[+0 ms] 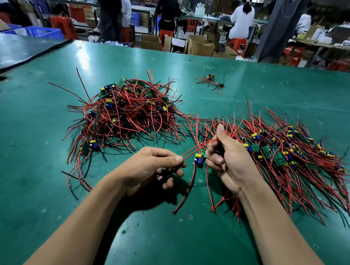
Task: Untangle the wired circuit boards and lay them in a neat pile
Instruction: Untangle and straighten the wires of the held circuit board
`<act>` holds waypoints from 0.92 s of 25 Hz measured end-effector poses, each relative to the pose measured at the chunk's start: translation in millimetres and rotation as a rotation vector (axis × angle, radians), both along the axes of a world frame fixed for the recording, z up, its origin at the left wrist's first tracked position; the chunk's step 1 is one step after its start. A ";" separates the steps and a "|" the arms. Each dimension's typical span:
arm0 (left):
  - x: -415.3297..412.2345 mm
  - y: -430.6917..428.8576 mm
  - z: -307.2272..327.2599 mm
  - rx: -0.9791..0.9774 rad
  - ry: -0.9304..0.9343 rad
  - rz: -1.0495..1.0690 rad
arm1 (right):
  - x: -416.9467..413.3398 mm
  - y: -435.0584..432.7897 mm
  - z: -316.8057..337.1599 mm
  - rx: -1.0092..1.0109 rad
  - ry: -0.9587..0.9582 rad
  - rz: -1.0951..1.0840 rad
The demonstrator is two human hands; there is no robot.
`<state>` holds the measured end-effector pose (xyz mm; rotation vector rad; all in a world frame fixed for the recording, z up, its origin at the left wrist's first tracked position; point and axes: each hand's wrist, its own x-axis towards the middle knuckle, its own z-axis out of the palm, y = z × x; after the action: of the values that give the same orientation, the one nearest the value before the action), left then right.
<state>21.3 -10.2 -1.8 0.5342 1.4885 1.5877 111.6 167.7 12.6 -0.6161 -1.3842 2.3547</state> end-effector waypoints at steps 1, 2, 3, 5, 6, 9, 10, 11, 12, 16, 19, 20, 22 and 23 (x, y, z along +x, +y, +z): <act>-0.1 0.4 -0.3 0.004 -0.013 0.018 | -0.5 -1.4 -0.6 0.056 -0.025 -0.050; 0.2 1.6 -0.7 0.011 -0.032 0.044 | -1.0 -2.7 -1.4 0.106 -0.056 -0.091; 0.8 2.9 -0.7 0.020 -0.052 0.075 | -1.4 -2.5 -2.3 0.134 -0.090 -0.115; 2.4 6.4 -0.6 0.038 -0.079 0.137 | -2.4 -1.0 -3.8 0.122 -0.143 -0.124; 3.0 8.0 -0.4 0.047 -0.083 0.163 | -2.8 -0.5 -4.2 0.102 -0.152 -0.123; 2.7 8.5 2.8 0.067 -0.084 0.221 | -2.3 2.2 -4.6 0.006 -0.114 -0.112; 2.1 7.7 4.6 0.071 -0.085 0.234 | -2.0 2.8 -4.8 -0.026 -0.091 -0.100; 1.6 6.7 6.9 0.076 -0.092 0.251 | -1.5 3.0 -5.5 -0.038 -0.078 -0.091; 1.7 6.6 9.2 0.087 -0.109 0.273 | -1.2 2.1 -6.0 -0.018 -0.081 -0.091; 4.7 13.1 14.1 0.165 -0.237 0.342 | 0.1 -10.1 -12.3 0.394 -0.118 -0.121; 11.4 18.8 16.4 0.221 -0.327 0.277 | -0.4 -29.6 -20.1 0.792 -0.115 -0.090; 13.0 19.6 17.1 0.252 -0.358 0.257 | -0.7 -36.2 -22.2 0.862 -0.115 -0.064; 14.8 19.6 18.1 0.311 -0.407 0.247 | -1.5 -43.9 -24.6 0.944 -0.129 -0.036; 14.7 18.8 18.1 0.328 -0.425 0.247 | -1.3 -44.8 -24.2 0.954 -0.134 -0.036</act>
<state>36.0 8.7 16.3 0.1733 1.0088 2.0083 110.3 122.8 -11.6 -0.4832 -2.2496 1.3571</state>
